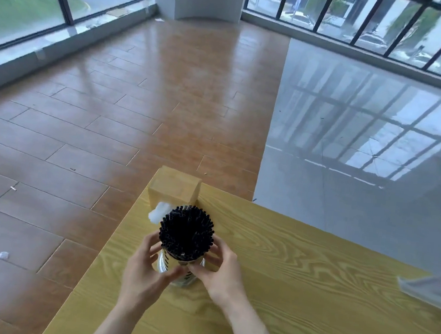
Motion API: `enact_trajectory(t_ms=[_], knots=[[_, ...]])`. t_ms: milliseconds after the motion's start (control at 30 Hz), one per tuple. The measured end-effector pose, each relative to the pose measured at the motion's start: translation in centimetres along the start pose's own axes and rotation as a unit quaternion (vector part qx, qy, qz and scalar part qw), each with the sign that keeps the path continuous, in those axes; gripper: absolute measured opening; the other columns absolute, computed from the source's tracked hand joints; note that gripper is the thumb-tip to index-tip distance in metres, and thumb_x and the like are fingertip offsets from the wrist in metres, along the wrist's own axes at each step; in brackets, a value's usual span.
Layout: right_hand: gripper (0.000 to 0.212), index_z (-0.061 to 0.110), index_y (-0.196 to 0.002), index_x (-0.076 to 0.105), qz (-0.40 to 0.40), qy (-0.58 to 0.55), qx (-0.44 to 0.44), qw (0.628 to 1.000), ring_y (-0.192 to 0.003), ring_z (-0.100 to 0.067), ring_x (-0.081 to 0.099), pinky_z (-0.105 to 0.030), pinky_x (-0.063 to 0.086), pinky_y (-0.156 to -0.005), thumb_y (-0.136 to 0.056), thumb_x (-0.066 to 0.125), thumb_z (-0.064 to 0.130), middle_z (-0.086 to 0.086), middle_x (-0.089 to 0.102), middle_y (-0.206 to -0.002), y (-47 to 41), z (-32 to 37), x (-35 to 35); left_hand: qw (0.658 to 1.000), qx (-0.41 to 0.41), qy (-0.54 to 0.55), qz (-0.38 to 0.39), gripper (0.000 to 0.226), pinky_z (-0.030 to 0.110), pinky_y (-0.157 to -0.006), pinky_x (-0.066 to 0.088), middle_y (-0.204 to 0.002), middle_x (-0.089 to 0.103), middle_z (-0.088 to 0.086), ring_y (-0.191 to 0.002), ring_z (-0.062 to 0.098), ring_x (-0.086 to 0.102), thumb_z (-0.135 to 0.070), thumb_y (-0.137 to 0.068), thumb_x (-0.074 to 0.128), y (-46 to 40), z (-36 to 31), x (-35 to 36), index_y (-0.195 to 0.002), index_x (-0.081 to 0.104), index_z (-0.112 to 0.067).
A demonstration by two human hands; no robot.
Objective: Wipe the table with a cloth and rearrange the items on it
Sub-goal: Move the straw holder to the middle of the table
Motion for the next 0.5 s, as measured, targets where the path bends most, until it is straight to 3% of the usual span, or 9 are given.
enact_trajectory(t_ms=[133,333,500], knots=[[0.067,0.037,-0.126,0.06,-0.034,-0.01,0.01,0.999,-0.105,0.006,0.067,-0.024,0.056,-0.097,-0.071,0.092,0.016,0.021,0.07,-0.111,-0.8,-1.2,-6.0,0.999,0.02,0.009,0.031,0.083,-0.003,-0.08,0.042,-0.108,0.058,-0.053,-0.101,-0.028,0.056,-0.012,-0.059,0.096,-0.9,-2.4,5.9,-0.12,0.051,-0.048],[0.066,0.045,-0.121,0.058,-0.08,-0.018,0.007,0.997,-0.106,-0.001,0.069,-0.024,0.057,-0.093,-0.072,0.091,0.017,0.016,0.07,-0.12,-2.9,-3.0,-14.8,0.995,0.051,0.007,0.08,0.084,0.0,-0.085,0.043,-0.117,0.058,-0.047,-0.106,-0.026,0.055,-0.021,-0.061,0.096,-3.0,-5.6,14.8,-0.121,0.048,-0.055],[0.069,0.045,-0.126,0.054,-0.096,-0.017,0.016,0.995,-0.111,-0.002,0.068,-0.029,0.057,-0.096,-0.072,0.092,0.021,0.016,0.069,-0.124,-5.6,-4.1,-19.2,0.994,0.055,-0.002,0.097,0.089,0.013,-0.094,0.045,-0.124,0.062,-0.037,-0.106,-0.026,0.054,-0.025,-0.061,0.097,-5.4,-7.1,19.8,-0.136,0.051,-0.037]])
Point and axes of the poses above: each hand's wrist, its own y-axis away from the middle knuckle, its own x-axis out of the palm, z = x × y, the point moved 5 cm from there along -y, towards the middle knuckle
